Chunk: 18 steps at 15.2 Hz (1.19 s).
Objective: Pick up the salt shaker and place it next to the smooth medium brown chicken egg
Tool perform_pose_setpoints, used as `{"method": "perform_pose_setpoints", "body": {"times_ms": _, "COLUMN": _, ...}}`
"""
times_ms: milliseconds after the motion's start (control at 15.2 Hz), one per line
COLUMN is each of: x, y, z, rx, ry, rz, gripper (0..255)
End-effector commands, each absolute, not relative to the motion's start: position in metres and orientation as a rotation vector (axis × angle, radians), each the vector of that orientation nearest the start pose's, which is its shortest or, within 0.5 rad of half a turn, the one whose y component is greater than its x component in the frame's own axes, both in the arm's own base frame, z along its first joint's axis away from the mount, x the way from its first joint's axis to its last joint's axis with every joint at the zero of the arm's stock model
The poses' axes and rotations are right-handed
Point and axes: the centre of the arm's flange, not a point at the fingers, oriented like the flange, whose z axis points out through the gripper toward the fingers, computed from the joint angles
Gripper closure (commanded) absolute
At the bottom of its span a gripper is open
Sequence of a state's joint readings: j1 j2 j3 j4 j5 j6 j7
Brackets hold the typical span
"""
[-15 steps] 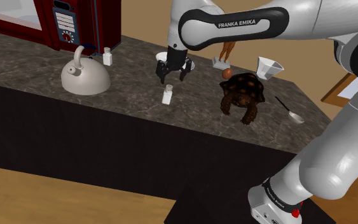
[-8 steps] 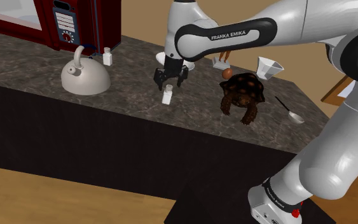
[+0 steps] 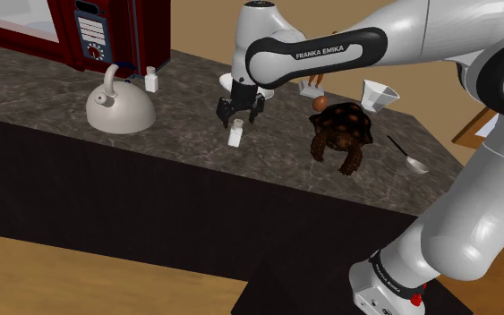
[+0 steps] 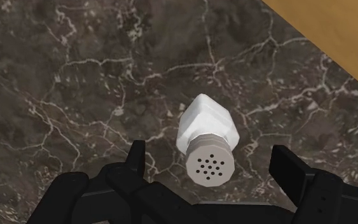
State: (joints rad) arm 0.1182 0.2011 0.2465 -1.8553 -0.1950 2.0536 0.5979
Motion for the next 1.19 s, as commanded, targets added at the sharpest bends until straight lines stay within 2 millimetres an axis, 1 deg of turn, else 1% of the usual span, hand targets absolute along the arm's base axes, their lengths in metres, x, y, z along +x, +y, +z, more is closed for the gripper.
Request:
{"method": "perform_pose_setpoints", "body": {"times_ms": 0, "x": 0.576, "y": 0.201, "z": 0.417, "rx": -3.239, "ry": 0.24, "rz": -0.101, "gripper": 255}}
{"method": "perform_pose_setpoints", "body": {"times_ms": 594, "x": 0.576, "y": 0.201, "z": 0.417, "rx": -3.239, "ry": 0.24, "rz": -0.101, "gripper": 255}}
{"method": "perform_pose_setpoints", "body": {"times_ms": 1122, "x": 0.576, "y": 0.201, "z": 0.459, "rx": -3.239, "ry": 0.24, "rz": -0.101, "gripper": 255}}
